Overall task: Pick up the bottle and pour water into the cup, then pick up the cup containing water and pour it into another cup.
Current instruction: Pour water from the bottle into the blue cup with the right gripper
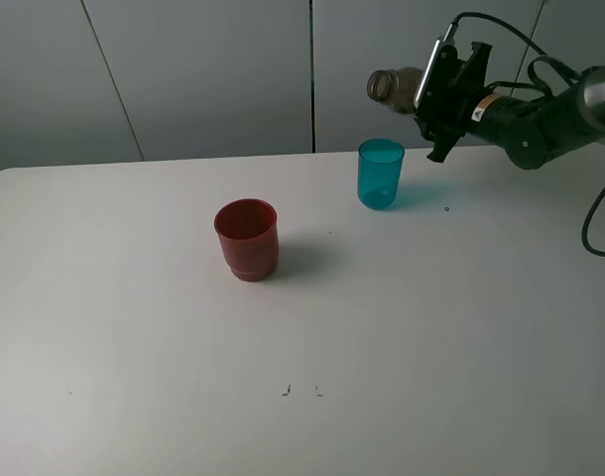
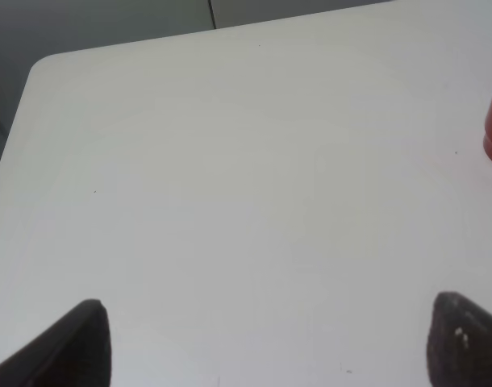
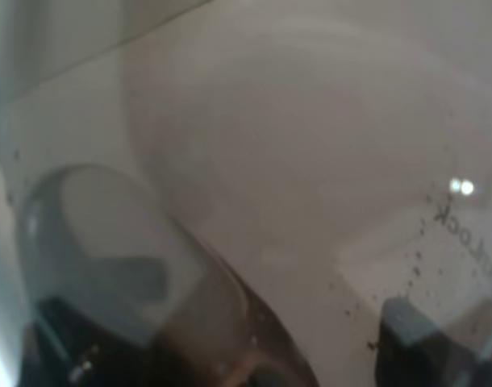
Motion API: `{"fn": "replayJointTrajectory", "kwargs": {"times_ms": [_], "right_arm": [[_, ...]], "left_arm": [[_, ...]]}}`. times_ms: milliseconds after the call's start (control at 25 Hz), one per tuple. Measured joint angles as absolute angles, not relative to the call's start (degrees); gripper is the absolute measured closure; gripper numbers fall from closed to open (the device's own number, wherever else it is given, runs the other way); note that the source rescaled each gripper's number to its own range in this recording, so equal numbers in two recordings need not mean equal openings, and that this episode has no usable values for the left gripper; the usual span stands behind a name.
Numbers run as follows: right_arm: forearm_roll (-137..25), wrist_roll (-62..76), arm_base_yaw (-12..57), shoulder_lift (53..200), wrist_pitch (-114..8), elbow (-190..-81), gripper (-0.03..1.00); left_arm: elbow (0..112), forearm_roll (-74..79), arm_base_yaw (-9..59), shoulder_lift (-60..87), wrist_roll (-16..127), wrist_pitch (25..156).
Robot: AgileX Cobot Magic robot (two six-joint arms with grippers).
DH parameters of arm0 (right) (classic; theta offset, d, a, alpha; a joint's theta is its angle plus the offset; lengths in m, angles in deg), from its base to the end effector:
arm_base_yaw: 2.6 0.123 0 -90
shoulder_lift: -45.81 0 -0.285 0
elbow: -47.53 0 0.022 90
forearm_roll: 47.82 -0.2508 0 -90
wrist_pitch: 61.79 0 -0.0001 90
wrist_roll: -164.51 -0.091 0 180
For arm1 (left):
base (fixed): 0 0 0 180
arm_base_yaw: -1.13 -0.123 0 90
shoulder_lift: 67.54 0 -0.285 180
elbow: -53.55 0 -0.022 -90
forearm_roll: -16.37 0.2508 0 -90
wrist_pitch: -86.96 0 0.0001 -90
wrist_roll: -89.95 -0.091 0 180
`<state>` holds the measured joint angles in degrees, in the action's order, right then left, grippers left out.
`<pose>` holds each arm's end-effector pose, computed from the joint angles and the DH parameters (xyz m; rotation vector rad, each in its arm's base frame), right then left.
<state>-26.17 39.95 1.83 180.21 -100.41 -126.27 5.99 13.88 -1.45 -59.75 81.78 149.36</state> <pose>0.4585 0.0565 0.1253 -1.2827 1.3395 -0.6309 -0.0079 -0.0039 0.2799 0.1034 2.0524 0.0644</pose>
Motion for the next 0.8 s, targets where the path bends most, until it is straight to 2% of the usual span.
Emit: {"fn": "replayJointTrajectory", "kwargs": {"times_ms": [280,800], "right_arm": [[-26.04,47.0,1.83,180.67,-100.41,-126.27,0.96],[-25.35,49.01,-0.25,180.67,-100.3,-126.27,0.96]], "left_arm": [[5.99,13.88,-1.45,-59.75,81.78,149.36],[5.99,13.88,-1.45,-59.75,81.78,149.36]]}}
